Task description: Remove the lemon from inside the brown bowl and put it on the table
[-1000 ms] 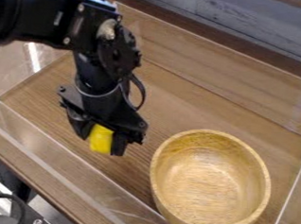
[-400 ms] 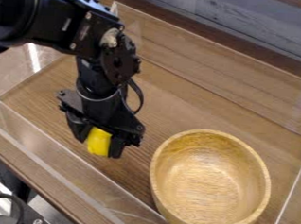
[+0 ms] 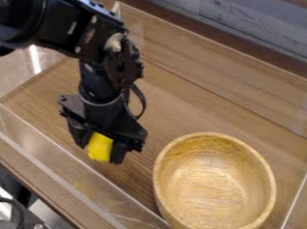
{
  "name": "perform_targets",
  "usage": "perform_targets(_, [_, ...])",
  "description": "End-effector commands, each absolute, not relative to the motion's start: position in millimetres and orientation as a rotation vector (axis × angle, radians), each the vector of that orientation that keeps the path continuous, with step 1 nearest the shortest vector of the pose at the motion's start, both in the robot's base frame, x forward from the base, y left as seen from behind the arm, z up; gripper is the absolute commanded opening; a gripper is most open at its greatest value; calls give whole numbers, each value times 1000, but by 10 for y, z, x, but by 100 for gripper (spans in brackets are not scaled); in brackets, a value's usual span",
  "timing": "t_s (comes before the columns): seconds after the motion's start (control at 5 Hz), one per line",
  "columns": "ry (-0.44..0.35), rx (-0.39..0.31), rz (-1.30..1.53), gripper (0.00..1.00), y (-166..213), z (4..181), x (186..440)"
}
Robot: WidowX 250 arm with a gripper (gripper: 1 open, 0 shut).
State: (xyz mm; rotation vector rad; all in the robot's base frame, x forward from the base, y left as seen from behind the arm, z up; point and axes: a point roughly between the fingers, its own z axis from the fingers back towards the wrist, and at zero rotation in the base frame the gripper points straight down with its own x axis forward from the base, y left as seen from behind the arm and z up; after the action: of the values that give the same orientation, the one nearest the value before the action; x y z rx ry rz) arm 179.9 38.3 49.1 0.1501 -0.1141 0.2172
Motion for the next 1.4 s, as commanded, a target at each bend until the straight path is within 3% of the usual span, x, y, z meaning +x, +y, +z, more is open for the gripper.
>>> perform_targets(0.0, [-143,154,229,100,420,541,1880])
perform_targets(1.0, [-132,135,264,100,445,466,1968])
perform_targets(1.2, [-132,116,271,100,441,532,1992])
